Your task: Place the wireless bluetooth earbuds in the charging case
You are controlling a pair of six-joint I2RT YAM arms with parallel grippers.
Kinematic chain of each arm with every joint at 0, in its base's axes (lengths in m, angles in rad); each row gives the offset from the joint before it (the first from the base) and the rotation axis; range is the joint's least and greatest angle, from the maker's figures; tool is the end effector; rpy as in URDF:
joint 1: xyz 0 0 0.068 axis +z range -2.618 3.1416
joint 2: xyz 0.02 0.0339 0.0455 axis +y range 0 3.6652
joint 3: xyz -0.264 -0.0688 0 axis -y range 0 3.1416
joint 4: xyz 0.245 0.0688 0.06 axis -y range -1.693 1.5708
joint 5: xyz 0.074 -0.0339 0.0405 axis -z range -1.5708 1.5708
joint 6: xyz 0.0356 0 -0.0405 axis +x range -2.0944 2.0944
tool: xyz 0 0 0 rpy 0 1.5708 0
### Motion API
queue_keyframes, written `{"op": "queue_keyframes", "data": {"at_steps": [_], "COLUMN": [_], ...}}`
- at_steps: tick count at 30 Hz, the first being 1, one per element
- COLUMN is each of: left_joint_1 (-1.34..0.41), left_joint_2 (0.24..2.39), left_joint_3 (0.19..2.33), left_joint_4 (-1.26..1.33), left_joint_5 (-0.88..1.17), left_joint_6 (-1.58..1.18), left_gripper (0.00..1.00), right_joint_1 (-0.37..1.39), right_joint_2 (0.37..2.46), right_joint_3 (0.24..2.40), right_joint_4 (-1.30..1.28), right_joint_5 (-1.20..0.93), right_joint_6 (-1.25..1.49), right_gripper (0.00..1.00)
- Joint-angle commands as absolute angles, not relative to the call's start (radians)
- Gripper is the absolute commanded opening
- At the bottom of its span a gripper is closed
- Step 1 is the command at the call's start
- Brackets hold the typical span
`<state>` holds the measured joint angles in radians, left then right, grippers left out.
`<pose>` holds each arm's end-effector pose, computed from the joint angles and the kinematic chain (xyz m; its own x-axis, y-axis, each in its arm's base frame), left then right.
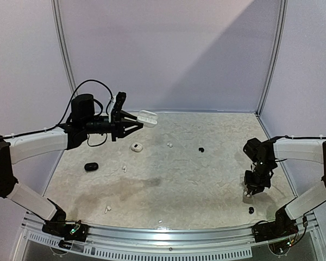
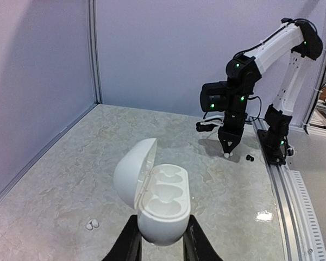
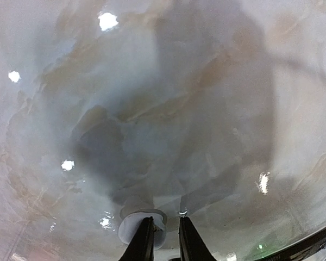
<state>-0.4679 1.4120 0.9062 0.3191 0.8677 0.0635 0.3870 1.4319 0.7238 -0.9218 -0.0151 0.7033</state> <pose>0.2707 -0.1672 0.2900 -0.1044 0.0987 -0.9896 0.9692 0.2332 -0.0790 0.1870 0.0768 0.1518 -0.9486 0.3117 0.0548 0.3107 0.9501 -0.0267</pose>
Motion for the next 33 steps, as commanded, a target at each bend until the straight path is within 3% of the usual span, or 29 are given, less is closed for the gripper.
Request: {"op": "queue_keyframes", "data": {"at_steps": [1, 21, 33], "left_joint_1": [-0.462, -0.463, -0.463], "left_joint_2": [1.388, 1.387, 1.386], "left_joint_3": [0.894, 0.9, 0.902], "left_joint_4": [0.326, 0.303, 0.298], "left_joint_5": [0.877, 0.884, 0.885], "left_joint_6": [0.085, 0.1, 0.112], "left_gripper": [0.0, 0.0, 0.0], "right_joint_1": [0.445, 0.553, 0.583], "right_joint_2": [1.433, 1.481, 1.498], "right_joint_3": [0.71, 0.713, 0.704], "right_joint_4": [-0.879, -0.79, -0.737], "right_joint_5": [-0.143, -0.319, -0.317], "right_joint_6": [0.728, 0.71, 0.722], "right_gripper": [0.17, 0.15, 0.14]}}
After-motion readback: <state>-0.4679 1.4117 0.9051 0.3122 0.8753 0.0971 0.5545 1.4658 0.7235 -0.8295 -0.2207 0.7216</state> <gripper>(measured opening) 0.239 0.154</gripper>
